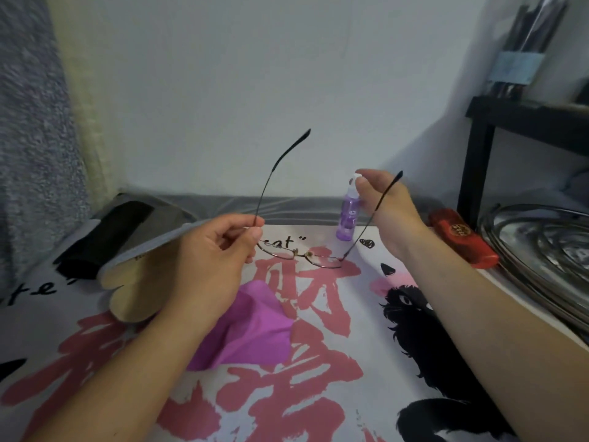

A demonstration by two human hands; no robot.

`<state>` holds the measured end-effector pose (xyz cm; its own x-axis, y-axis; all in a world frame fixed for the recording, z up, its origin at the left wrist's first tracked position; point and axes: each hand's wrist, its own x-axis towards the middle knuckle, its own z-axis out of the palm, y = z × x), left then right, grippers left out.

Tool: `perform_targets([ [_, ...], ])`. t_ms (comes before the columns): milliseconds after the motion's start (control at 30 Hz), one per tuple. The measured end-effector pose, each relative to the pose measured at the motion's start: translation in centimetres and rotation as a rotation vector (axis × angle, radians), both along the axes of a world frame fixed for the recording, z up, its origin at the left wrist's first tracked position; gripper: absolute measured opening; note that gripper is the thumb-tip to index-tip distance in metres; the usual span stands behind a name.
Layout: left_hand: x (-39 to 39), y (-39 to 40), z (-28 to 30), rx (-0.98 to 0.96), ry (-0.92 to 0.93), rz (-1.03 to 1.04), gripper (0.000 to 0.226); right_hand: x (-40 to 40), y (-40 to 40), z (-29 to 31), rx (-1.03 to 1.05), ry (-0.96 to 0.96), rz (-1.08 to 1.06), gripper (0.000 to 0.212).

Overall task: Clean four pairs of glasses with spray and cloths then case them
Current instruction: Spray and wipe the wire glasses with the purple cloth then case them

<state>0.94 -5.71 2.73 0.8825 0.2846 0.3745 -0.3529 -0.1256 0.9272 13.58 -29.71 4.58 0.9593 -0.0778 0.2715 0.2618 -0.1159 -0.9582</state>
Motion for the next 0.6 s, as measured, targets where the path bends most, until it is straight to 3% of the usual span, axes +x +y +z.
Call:
perform_targets([
  [267,0.6,1.2,-0.3,-0.137,0.101,0.034,0.021,0.2,-0.5,-0.4,0.029,-0.093,-0.151,0.011],
  [400,0.3,0.9,0.1,-0.103,0.079,0.038,0.022,-2.3,-0.8,1.4,0.258,-0.053,-0.213,0.017],
  [500,0.0,0.6,0.3,-0.045,0.039,0.058,0.021,-5.4,-0.3,1.7,0.289,0.004,-0.164,0.02],
  [600,-0.4,0.3,0.5,0.024,0.019,0.076,0.021,-9.4,1.0,0.7,0.28,0.035,0.042,0.023],
])
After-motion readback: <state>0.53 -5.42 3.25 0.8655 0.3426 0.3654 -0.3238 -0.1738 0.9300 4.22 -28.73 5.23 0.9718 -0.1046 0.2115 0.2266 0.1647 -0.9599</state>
